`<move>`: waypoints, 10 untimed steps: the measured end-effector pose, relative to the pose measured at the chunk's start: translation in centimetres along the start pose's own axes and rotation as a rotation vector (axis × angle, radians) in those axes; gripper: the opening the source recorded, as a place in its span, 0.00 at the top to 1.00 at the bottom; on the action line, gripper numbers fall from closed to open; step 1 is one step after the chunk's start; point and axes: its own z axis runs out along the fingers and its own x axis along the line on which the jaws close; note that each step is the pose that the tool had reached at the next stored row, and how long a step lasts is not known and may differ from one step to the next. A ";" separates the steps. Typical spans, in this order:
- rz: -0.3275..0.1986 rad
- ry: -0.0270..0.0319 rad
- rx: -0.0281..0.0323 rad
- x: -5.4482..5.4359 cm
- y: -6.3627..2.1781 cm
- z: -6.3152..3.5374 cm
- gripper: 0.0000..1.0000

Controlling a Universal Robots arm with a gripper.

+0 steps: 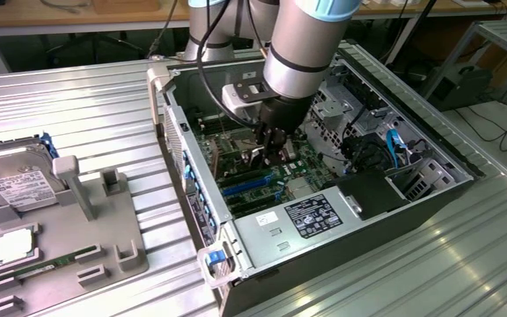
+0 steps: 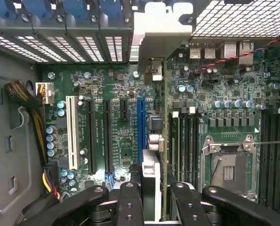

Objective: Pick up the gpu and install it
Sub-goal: 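Insert the gpu into the slot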

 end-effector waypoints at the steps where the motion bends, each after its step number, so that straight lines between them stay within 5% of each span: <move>1: 0.000 0.0001 0.0000 0.1 0.37 0.36 0.72; 4: 0.000 0.0007 0.0000 0.9 0.69 1.39 0.72; 5: 0.002 0.0055 -0.0002 0.9 0.93 1.65 0.72; 6: 0.002 0.0201 -0.0006 0.9 0.94 1.73 0.72; 10: 0.002 0.0201 -0.0008 1.0 1.34 2.15 0.72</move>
